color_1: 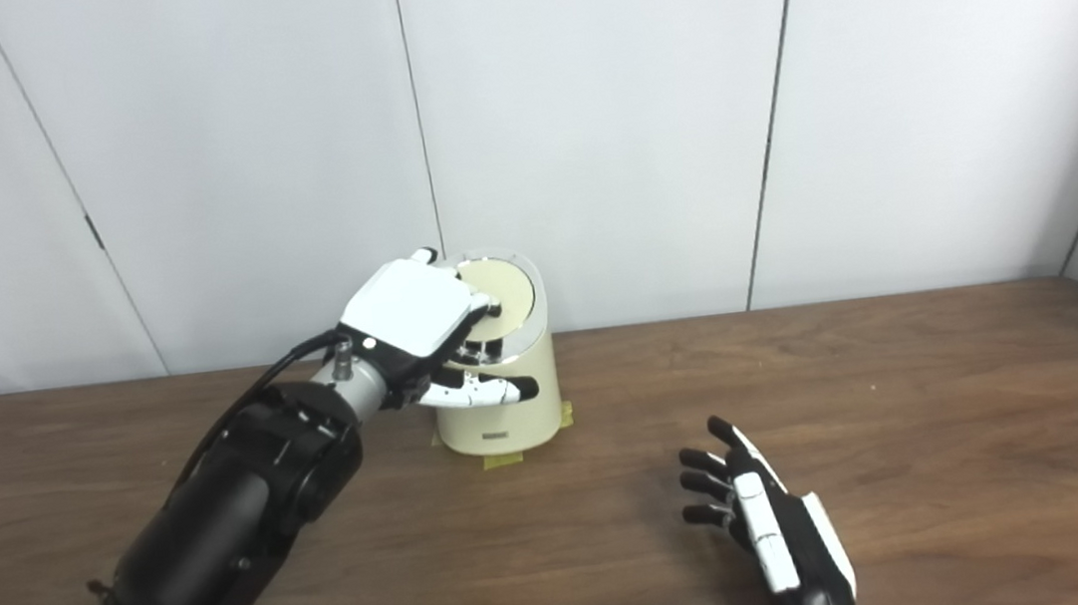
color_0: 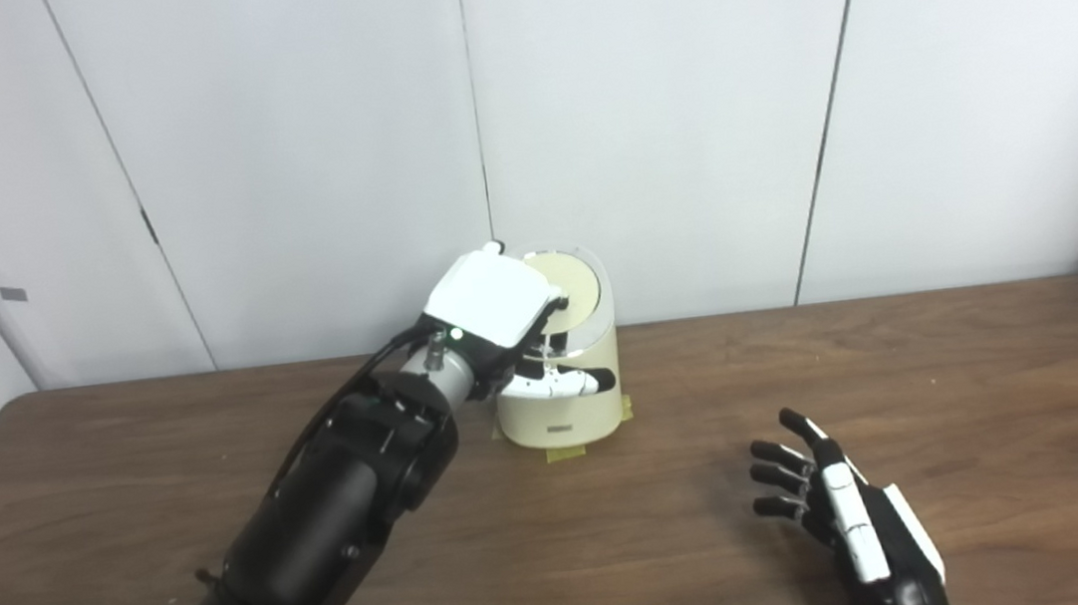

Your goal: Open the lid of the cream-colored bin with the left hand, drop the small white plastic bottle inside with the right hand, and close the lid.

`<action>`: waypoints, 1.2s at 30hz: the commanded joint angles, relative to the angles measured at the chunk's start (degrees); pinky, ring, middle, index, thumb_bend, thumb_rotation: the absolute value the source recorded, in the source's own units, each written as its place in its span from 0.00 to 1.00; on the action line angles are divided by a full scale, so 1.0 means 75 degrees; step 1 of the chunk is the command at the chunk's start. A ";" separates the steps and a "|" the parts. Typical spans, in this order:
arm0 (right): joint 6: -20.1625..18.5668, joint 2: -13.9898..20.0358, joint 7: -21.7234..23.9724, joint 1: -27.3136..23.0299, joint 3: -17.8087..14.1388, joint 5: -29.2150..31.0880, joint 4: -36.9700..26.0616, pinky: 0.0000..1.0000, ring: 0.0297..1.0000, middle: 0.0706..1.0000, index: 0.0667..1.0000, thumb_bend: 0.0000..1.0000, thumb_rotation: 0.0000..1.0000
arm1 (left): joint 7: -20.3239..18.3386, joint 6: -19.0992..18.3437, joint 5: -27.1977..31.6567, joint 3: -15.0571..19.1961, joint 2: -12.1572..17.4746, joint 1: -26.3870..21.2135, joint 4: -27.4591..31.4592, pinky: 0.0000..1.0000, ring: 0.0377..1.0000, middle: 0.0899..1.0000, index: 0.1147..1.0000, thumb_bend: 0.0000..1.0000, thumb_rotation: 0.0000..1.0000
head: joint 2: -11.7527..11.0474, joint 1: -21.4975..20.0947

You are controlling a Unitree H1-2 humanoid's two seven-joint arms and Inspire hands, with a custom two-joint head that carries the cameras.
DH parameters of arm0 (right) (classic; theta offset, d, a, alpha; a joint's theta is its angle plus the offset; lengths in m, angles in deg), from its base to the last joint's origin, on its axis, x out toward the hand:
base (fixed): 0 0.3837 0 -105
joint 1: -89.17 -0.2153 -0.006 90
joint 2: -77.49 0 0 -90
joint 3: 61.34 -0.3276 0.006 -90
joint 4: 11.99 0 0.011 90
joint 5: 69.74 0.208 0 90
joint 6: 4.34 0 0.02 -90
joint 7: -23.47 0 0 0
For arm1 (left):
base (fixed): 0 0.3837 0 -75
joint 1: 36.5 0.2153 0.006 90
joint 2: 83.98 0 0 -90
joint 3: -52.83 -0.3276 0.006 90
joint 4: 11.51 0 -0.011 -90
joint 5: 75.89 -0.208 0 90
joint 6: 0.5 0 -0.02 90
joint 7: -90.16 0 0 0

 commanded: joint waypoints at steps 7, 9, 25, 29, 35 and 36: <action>0.0110 0.0030 -0.0005 -0.0256 -0.0074 0.0108 -0.0292 0.69 0.80 0.80 0.91 0.54 1.00 | -0.0606 0.0102 0.0583 0.0529 0.0288 0.0538 0.1033 1.00 0.89 0.82 0.78 0.63 1.00 | -0.0029 0.0013; 0.0102 0.0047 -0.0005 -0.0259 -0.0068 0.0084 -0.0282 0.69 0.80 0.80 0.91 0.54 1.00 | -0.0345 0.0150 0.0757 0.0813 0.0268 0.0579 0.1321 1.00 0.89 0.82 0.77 0.61 1.00 | -0.0037 0.0017; -0.0009 0.0202 0.0065 -0.0255 0.0004 -0.0039 -0.0311 0.71 0.81 0.80 0.92 0.56 1.00 | 0.1091 0.0420 0.1044 0.2395 -0.0081 0.0931 0.2521 0.92 0.90 0.86 0.86 0.47 0.91 | -0.0063 0.0055; -0.0032 0.0232 0.0074 -0.0254 0.0032 -0.0120 -0.0321 0.70 0.80 0.80 0.92 0.56 1.00 | 0.1333 0.0278 0.1464 0.2783 -0.0326 0.1352 0.2800 0.85 0.88 0.86 0.85 0.45 0.89 | -0.0063 0.0055; -0.0107 0.0215 0.0086 -0.0293 0.0009 -0.0008 -0.0327 0.70 0.81 0.80 0.92 0.56 1.00 | 0.1591 -0.0184 0.2340 0.3490 -0.0772 0.2285 0.3256 0.80 0.89 0.87 0.86 0.44 0.85 | -0.0036 0.0048; -0.0110 0.0223 0.0090 -0.0301 0.0006 0.0000 -0.0327 0.70 0.81 0.81 0.92 0.56 1.00 | 0.1594 -0.0323 0.2530 0.3625 -0.0863 0.2447 0.3343 0.81 0.91 0.89 0.86 0.43 0.83 | -0.0040 0.0059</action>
